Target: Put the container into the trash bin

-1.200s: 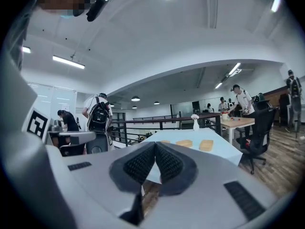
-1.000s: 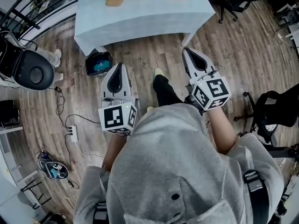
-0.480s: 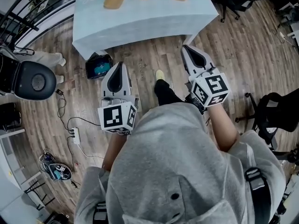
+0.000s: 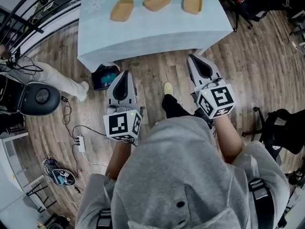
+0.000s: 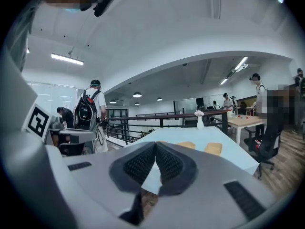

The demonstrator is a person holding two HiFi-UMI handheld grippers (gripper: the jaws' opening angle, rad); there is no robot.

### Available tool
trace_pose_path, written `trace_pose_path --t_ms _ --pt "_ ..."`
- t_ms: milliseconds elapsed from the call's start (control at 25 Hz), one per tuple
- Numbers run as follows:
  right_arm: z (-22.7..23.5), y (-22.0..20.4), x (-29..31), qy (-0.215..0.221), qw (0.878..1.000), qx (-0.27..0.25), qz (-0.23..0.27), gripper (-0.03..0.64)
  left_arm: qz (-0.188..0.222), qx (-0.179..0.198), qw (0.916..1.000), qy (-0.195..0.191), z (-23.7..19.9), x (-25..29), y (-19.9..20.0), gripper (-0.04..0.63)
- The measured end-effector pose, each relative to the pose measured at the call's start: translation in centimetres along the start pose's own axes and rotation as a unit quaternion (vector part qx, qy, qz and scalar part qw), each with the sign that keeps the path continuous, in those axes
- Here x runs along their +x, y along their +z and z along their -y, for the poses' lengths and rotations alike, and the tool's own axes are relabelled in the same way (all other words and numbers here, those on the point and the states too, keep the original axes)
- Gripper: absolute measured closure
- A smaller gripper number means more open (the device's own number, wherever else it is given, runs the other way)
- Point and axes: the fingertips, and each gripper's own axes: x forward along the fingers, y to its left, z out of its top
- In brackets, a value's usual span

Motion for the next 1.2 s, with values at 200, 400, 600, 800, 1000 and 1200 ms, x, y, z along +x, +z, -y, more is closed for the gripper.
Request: trace_pose_path --t_ms 200,400,600,800,1000,1200 --pt "2.0 0.8 3.9 0.003 1.000 0.015 0.005 0.591 -0.009 0.000 1.0000 0.002 -0.9 4.3 0.3 0.577" --pt "3.9 1.5 7.4 0.012 1.000 0.025 0.006 0.591 -0.016 -0.003 0.9998 0.008 -1.4 8.3 0.8 0.577" --pt "6.0 1.7 10.3 0.021 0.999 0.030 0.003 0.591 -0.022 0.001 0.9997 0.013 -1.6 11.7 1.0 0.577" --pt "7.4 2.4 13.3 0.032 0.999 0.033 0.001 0.591 -0.026 0.003 0.9994 0.022 -2.6 14.7 1.5 0.577" --pt "9.4 3.2 15.4 0.037 0.998 0.043 0.005 0.591 -0.029 0.007 0.9993 0.024 -2.8 17.4 1.9 0.577" --pt "11.5 3.6 17.2 0.041 0.998 0.046 0.008 0.591 -0.029 0.014 0.9990 0.030 -2.8 19.8 2.3 0.577"
